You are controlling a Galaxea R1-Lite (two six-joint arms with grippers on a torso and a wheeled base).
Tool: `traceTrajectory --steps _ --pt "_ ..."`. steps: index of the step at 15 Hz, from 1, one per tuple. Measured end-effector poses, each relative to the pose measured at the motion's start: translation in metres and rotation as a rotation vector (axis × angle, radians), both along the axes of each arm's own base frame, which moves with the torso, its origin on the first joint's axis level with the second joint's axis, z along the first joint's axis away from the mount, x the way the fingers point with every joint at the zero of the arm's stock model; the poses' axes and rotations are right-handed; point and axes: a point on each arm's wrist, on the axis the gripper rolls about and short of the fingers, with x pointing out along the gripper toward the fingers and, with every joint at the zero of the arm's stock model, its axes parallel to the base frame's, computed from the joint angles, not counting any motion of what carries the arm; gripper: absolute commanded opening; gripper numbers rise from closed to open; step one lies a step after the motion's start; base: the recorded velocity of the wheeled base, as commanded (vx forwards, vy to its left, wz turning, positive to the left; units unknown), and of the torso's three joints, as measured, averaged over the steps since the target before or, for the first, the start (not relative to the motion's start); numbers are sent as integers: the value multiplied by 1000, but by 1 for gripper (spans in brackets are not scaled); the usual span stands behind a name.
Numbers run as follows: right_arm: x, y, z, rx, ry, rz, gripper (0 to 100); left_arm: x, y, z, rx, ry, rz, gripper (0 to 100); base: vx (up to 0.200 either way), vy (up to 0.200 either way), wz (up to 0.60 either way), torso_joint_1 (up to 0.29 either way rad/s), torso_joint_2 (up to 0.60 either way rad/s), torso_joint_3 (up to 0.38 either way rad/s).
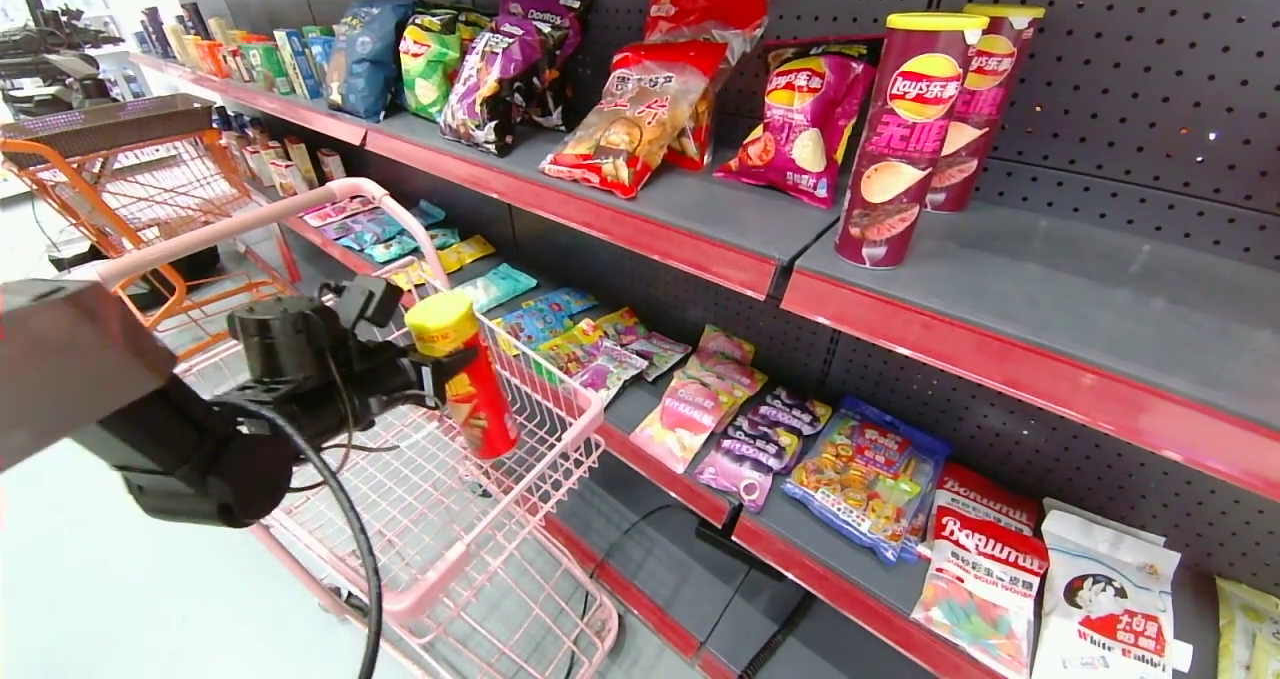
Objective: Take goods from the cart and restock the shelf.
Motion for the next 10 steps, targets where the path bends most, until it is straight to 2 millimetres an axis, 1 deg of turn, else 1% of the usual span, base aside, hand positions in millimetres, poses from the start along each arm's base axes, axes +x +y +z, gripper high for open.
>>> traceTrajectory --steps 1,3,4,5,6,8,10 --pt "0 0 0 0 0 0 100 -10 6 22 -2 -8 14 0 0 0 0 0 0 0" --pt "0 0 0 0 0 0 100 -43 14 74 -4 -30 33 0 0 0 0 0 0 0" --pt "0 0 0 1 0 0 100 -66 17 96 -5 -27 39 0 0 0 0 0 0 0" --pt "0 0 0 1 0 1 100 -93 20 117 -4 -30 46 0 0 0 0 0 0 0" --pt "0 0 0 1 -1 2 100 -121 22 134 -3 -48 51 0 0 0 0 0 0 0" --pt "0 0 0 1 -1 2 100 -178 24 156 0 -109 65 0 0 0 0 16 -50 -35" --pt "0 0 0 3 0 1 100 -228 26 160 13 -137 100 0 0 0 0 110 -356 -229"
